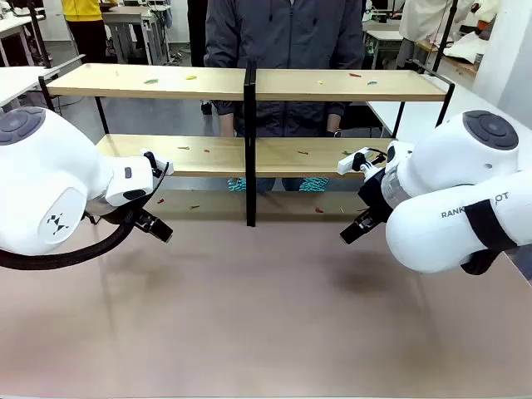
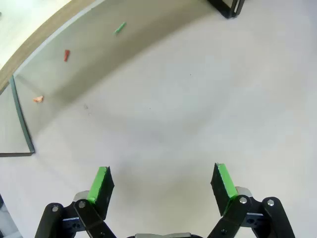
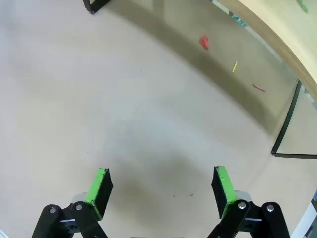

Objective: Clean the shelves.
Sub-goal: Pick up the Duster when the human hands it over.

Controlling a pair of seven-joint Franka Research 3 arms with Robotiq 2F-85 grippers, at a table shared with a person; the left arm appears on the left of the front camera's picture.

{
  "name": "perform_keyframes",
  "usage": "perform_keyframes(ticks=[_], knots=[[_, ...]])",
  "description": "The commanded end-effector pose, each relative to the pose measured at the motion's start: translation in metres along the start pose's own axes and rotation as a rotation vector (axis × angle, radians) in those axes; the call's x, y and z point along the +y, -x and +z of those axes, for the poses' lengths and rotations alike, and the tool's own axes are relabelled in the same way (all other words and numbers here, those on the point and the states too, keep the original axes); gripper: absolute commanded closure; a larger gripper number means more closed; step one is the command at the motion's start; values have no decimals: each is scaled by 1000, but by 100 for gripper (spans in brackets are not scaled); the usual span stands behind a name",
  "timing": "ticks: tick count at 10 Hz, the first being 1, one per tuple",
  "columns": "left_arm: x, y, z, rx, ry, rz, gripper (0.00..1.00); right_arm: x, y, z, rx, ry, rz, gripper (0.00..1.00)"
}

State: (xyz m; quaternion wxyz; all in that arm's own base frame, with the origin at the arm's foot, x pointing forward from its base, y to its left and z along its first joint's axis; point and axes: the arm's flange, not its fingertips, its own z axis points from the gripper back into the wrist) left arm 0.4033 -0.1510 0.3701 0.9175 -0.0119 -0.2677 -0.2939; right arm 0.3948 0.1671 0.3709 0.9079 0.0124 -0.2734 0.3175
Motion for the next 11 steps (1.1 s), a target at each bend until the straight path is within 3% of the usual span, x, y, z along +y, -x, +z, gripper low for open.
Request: perform_keyframes(ticks=[1, 11], knots=[[0, 0, 0, 0, 0, 0, 0, 0, 0, 0, 0, 0, 0, 0], [0, 0, 0, 0, 0, 0, 0, 0, 0, 0, 0, 0, 0, 0]])
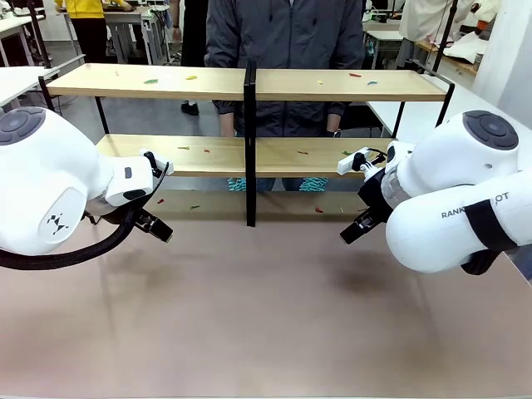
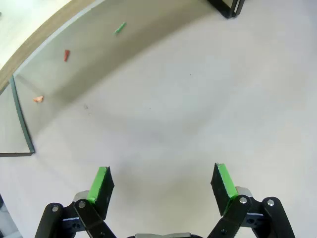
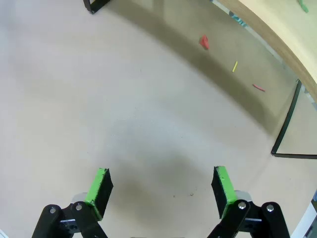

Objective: Clean the shelves.
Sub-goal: Pick up the Duster when the human hands it over.

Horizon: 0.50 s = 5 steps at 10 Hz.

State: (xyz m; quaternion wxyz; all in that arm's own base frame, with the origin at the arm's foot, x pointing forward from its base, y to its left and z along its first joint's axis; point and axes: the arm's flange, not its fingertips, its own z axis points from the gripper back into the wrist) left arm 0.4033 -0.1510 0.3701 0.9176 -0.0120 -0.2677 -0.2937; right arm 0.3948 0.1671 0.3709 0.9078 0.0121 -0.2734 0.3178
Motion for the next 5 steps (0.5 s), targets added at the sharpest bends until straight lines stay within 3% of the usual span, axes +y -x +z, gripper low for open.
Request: perform_keyframes(ticks=[1, 2, 5], knots=[[0, 0, 0, 0, 0, -1, 0, 0, 0, 0, 0, 0, -1, 0], [0, 0, 0, 0, 0, 0, 0, 0, 0, 0, 0, 0, 0, 0], [-30, 49, 168, -321, 26, -118, 0, 0, 18, 164, -202, 42, 7, 0]])
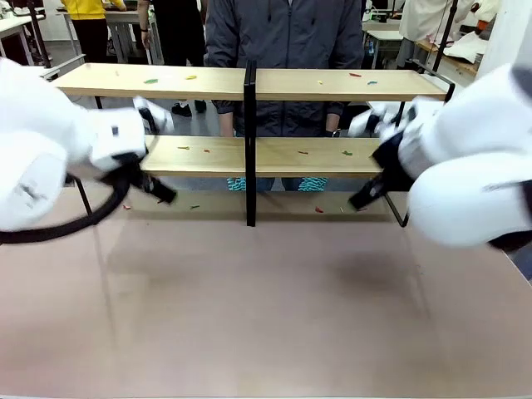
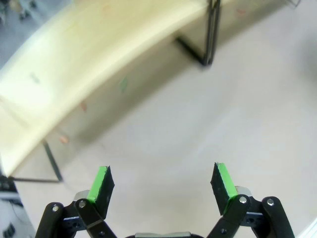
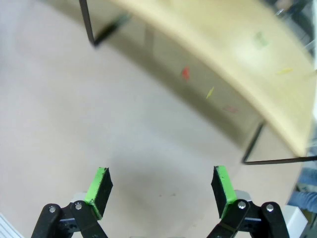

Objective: Clean the shelves.
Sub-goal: Pick up the Duster when the human hands it over.

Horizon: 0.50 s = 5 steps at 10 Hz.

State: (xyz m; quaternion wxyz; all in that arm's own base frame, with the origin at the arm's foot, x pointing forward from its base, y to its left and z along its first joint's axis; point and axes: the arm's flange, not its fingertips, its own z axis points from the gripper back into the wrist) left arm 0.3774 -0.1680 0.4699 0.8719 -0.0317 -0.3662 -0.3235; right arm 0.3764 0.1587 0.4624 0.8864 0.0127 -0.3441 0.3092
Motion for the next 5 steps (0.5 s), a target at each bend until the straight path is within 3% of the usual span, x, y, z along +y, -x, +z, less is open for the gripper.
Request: perform_keyframes(ticks=[1, 2, 3, 4, 5], knots=[[-35, 87, 140, -232, -10, -72, 0, 4, 46, 135, -145, 0, 10, 0], [-45, 111, 172, -349, -49, -73, 0, 3, 64, 173, -221, 31, -1, 0], [-45, 123, 179, -397, -70, 5, 0, 4, 77, 183, -283, 1, -23, 0], [-33, 123, 168, -325, -164, 111, 0, -13, -20, 125, -163, 36, -17, 0], [-7, -42, 178, -352, -67, -36, 0, -13, -20, 125, -163, 36, -17, 0]])
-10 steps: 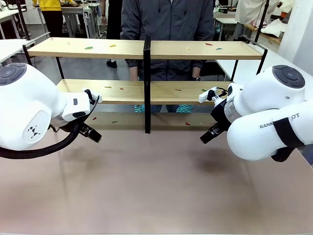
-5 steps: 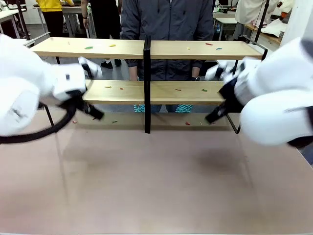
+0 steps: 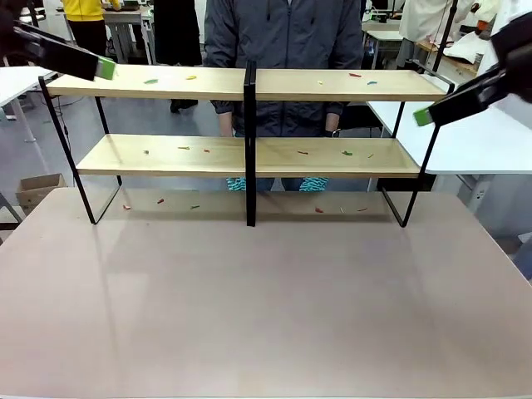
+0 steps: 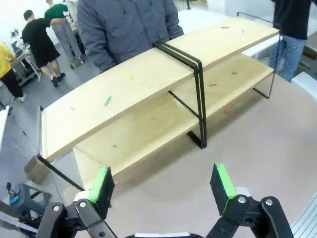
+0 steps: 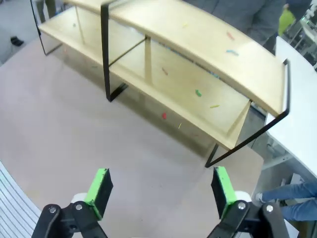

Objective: Clean the shelves.
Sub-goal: Pick up the Duster when the human hands it over.

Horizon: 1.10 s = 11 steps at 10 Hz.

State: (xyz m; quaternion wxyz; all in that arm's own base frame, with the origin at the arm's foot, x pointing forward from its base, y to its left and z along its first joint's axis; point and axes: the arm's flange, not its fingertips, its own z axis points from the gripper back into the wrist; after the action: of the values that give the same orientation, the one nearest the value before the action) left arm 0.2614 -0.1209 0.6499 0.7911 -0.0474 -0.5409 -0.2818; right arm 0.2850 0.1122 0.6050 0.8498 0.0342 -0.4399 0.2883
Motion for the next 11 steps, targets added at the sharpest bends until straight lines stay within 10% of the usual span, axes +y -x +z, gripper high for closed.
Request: perform_keyframes(ticks=[1, 8, 11], knots=[[-2, 0, -7, -3, 14, -3, 0, -3, -2, 20, -36, 8, -6, 0], [78, 10, 44, -19, 506, 275, 0, -61, -38, 87, 44, -422, -418, 0], [100, 37, 68, -161, 419, 425, 0, -82, -29, 85, -24, -407, -523, 0]])
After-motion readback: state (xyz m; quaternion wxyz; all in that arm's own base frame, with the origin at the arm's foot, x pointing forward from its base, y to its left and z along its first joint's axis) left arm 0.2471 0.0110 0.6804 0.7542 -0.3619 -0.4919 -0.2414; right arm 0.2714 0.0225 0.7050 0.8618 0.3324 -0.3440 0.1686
